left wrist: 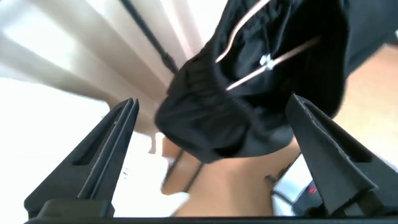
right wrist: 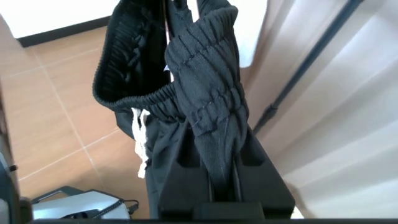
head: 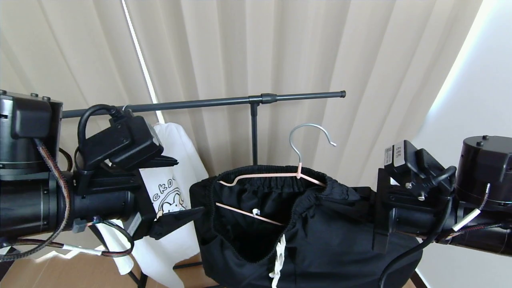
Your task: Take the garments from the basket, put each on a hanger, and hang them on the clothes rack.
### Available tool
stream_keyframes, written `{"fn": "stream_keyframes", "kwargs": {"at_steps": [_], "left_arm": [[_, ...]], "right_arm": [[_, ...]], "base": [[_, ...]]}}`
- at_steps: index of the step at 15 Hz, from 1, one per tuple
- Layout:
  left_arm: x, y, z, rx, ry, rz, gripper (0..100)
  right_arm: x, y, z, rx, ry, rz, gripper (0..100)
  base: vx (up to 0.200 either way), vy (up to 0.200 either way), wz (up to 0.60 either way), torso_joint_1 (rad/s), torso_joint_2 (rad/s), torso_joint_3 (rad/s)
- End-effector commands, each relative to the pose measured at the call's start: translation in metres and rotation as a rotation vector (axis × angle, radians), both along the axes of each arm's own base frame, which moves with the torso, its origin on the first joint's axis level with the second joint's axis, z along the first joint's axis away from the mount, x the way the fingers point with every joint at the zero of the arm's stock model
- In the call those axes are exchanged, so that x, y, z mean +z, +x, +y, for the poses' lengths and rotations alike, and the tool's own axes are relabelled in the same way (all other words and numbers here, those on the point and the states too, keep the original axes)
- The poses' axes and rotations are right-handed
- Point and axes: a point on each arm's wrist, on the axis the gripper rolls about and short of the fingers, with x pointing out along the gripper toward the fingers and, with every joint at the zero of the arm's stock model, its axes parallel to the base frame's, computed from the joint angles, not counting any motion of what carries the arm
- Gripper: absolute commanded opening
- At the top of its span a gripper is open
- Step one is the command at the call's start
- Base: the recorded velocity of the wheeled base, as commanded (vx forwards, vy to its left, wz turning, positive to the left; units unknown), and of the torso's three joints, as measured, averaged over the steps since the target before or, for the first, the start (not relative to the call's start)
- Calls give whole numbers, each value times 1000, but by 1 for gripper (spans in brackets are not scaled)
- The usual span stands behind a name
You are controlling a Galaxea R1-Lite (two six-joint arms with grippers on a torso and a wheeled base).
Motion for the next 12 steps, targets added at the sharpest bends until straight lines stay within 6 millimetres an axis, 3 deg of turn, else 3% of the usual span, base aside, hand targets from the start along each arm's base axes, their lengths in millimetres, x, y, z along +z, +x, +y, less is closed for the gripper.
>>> {"fn": "stream_keyframes", "kwargs": {"at_steps": [1, 2, 3, 8, 12], "left_arm": [[-11, 18, 18, -10, 144, -25, 100], [-15, 25, 25, -61, 276, -86, 100], [-16, 27, 25, -73, 295, -91, 100], [-27, 34, -1, -150, 322, -67, 100], [-22, 36, -16, -158, 279, -55, 100]], "right_arm": [[-3, 2, -5, 19, 6, 15, 0], [-4, 2, -7, 45, 12, 25, 0], [-4, 2, -7, 57, 16, 27, 0], [-8, -2, -8, 145, 31, 53, 0], [-10, -4, -8, 172, 35, 64, 0]], "base": [[0, 0, 0, 0, 0, 0], [0, 0, 0, 0, 0, 0], [0, 0, 0, 0, 0, 0], [0, 0, 0, 0, 0, 0], [0, 0, 0, 0, 0, 0]]}}
